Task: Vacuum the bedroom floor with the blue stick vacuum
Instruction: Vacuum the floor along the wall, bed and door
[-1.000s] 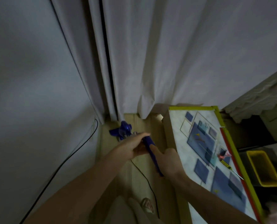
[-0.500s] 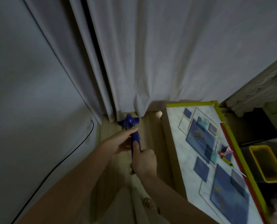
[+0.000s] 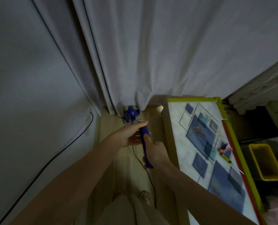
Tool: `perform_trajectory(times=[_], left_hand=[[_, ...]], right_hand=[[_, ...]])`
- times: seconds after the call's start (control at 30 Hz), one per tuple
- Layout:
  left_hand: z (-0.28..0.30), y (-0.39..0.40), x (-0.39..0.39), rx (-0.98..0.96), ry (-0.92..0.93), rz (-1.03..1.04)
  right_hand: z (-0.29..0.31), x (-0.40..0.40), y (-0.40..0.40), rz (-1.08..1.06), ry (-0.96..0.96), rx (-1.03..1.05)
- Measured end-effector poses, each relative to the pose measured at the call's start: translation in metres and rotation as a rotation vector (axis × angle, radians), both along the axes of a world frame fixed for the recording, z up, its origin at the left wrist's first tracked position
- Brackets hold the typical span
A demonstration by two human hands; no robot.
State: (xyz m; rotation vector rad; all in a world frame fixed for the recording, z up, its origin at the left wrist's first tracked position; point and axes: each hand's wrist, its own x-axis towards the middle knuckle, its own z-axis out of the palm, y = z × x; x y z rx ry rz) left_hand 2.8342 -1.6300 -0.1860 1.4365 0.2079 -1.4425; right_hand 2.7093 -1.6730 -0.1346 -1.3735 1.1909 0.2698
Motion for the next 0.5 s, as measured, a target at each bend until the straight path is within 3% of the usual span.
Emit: perform_trajectory(times=[0.23,0.5], left_hand=[[-0.001,0.0,0.003,0.055,-0.089,0.019],[0.01,-0.003,-0.006,0.031,-0.023,0.124]], right_hand=[[-0.016,0.015,0.006,0.048,0.036,-0.025],[-0.004,0.005,-0.005,0.068,0.064,-0.123]])
